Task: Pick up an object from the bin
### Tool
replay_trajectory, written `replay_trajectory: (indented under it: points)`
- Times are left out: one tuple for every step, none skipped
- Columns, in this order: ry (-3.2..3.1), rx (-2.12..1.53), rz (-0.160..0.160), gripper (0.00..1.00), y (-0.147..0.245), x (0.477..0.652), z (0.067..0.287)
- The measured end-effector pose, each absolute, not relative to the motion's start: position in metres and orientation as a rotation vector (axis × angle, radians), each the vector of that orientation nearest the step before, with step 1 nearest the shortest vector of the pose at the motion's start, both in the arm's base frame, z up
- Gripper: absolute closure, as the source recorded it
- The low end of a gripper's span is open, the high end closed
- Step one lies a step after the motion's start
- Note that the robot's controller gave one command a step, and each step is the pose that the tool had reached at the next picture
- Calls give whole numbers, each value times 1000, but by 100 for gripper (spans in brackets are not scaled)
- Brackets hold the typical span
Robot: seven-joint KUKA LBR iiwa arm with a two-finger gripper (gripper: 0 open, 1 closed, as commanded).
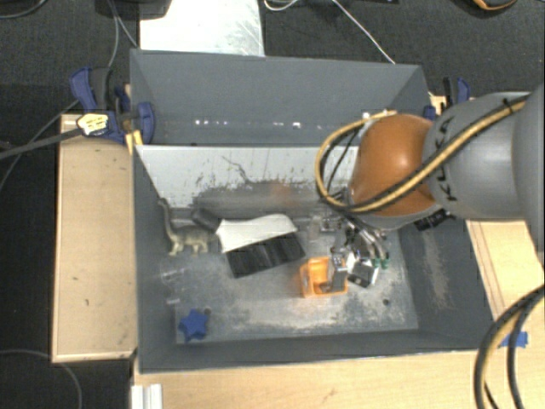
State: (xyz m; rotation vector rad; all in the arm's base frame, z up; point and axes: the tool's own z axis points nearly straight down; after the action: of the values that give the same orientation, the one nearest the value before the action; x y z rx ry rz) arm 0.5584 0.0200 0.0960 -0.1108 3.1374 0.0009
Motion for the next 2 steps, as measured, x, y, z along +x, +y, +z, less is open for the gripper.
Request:
replay_trajectory:
  points:
    - [3142,95,3,100,1,505,72]
    - [3142,95,3,100,1,505,72]
